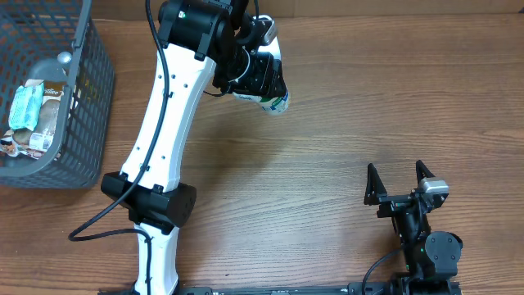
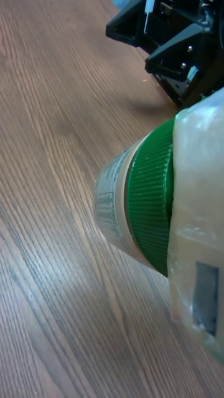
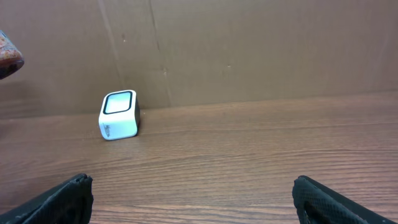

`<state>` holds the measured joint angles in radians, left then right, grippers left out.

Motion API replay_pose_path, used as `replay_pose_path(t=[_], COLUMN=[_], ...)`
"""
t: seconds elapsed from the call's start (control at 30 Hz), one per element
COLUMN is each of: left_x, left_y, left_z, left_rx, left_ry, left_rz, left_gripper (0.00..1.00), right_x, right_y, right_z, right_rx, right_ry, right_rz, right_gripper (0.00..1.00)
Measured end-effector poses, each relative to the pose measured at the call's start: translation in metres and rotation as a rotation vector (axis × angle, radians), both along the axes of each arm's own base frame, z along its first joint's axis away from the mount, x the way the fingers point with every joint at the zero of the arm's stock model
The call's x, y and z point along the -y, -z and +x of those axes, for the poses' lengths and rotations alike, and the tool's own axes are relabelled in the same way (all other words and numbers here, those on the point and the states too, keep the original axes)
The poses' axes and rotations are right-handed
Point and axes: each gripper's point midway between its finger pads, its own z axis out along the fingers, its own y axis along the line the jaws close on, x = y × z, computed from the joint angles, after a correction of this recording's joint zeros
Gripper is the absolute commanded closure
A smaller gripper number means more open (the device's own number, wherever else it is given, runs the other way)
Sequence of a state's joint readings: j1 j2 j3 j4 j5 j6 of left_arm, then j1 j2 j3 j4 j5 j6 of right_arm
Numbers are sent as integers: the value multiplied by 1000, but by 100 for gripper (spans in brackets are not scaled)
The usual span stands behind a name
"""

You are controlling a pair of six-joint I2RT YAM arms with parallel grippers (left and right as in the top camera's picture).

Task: Scan the item barcode
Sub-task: 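Lift the jar out and carry it toward the white scanner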

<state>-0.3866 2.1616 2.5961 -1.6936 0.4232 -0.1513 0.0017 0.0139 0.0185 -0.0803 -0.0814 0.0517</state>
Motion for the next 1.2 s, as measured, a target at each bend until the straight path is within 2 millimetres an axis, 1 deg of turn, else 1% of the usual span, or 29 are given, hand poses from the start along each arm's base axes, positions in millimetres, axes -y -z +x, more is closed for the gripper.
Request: replay_pose_path(t=[0.2,0.6,0.7,1.0,1.1,1.2], left_x=[-2,11,12,6,6,8], left_y=[3,10,11,12,15,23], left_z=[1,-8,-8,-4,-3,-4], left_rx=[19,51,52,43,39,26], left_ry=[-4,-19,-32,-109,-120,-118], left_rz=[46,161,167,194,204,216], left_gripper=[87,88,91,91,91,92], right_x=[0,0,0,0,0,0], right_y=[0,0,0,0,0,0], right_z=[0,0,0,0,0,0], right_rx=[0,0,0,0,0,1], right_ry=[0,0,0,0,0,0], right_rz=[0,0,0,0,0,0], right_gripper=[0,0,0,0,0,0])
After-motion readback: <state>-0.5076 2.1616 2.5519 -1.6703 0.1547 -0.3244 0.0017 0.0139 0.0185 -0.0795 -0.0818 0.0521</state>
